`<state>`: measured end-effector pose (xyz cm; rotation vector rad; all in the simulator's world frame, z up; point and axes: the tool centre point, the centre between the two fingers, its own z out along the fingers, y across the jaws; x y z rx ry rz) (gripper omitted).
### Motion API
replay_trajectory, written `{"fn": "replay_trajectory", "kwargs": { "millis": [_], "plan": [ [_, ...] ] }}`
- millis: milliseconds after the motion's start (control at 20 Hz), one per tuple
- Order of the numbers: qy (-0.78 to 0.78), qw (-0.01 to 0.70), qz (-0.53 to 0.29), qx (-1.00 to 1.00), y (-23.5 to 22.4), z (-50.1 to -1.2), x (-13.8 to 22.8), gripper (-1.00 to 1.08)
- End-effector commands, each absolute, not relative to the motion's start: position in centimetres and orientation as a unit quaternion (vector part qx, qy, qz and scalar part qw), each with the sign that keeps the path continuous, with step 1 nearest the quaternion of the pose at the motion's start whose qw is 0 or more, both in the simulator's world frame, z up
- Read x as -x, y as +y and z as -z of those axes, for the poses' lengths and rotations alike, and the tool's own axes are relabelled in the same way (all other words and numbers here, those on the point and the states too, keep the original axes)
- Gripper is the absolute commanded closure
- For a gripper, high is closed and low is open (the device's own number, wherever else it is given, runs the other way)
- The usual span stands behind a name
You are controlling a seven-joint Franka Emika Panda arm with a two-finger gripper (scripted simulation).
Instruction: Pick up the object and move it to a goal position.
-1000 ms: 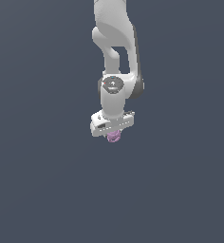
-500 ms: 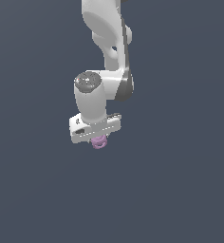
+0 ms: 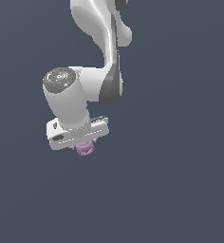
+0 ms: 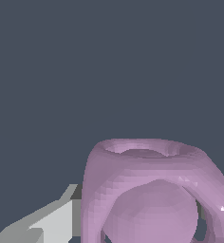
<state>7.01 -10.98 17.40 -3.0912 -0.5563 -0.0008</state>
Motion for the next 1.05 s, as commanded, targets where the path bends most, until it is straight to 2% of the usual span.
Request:
{"fn": "replay_trajectory", "kwargs": {
  "millis": [0,450,1000],
  "plan": [
    [-0.177,0.0,0.0,0.984,-12.0,-18.1,-8.0,1.08],
    [-0.177,0.0,0.0,0.984,-14.0,-19.7,-10.1,1.08],
    [-0.177,0.0,0.0,0.984,-14.5,-20.0,-10.7,1.08]
  ]
}}
